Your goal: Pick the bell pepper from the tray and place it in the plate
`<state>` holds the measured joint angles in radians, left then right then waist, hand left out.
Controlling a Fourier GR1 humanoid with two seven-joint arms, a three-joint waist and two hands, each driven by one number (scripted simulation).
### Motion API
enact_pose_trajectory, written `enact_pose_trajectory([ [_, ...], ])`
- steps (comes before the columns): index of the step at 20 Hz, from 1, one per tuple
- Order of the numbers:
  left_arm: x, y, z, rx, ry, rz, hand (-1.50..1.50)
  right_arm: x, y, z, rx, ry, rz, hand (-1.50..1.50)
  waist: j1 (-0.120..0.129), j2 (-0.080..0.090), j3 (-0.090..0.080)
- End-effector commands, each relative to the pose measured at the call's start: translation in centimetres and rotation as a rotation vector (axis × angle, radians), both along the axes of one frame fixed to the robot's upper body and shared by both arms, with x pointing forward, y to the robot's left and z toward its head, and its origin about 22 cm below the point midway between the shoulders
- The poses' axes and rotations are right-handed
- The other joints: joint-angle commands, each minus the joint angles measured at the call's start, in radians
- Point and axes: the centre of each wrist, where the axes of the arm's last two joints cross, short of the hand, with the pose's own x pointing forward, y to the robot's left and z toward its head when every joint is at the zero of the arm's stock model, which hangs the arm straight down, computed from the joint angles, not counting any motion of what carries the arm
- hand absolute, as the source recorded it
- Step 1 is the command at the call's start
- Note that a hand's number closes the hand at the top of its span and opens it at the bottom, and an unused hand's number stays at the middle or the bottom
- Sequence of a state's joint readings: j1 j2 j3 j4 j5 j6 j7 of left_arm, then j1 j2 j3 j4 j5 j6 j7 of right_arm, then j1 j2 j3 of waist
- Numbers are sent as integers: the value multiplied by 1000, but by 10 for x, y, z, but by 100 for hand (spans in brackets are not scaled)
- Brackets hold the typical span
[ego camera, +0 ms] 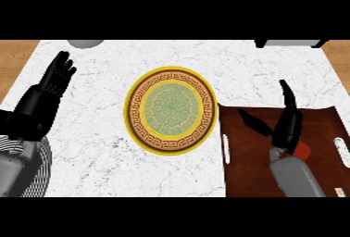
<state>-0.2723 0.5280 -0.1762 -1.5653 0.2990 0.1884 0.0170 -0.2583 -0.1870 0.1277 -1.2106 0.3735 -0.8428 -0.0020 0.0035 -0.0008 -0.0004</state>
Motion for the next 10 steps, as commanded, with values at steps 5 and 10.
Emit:
enact_pose_trajectory([
  [5, -8, 8, -6, 13, 29, 14, 0, 0, -41, 33, -180, 347, -113, -150, -25, -14, -8],
  [10, -3, 8, 6, 16, 12, 8, 0, 12, -39, 50, -224, 713, -158, -150, -14, -13, -9],
])
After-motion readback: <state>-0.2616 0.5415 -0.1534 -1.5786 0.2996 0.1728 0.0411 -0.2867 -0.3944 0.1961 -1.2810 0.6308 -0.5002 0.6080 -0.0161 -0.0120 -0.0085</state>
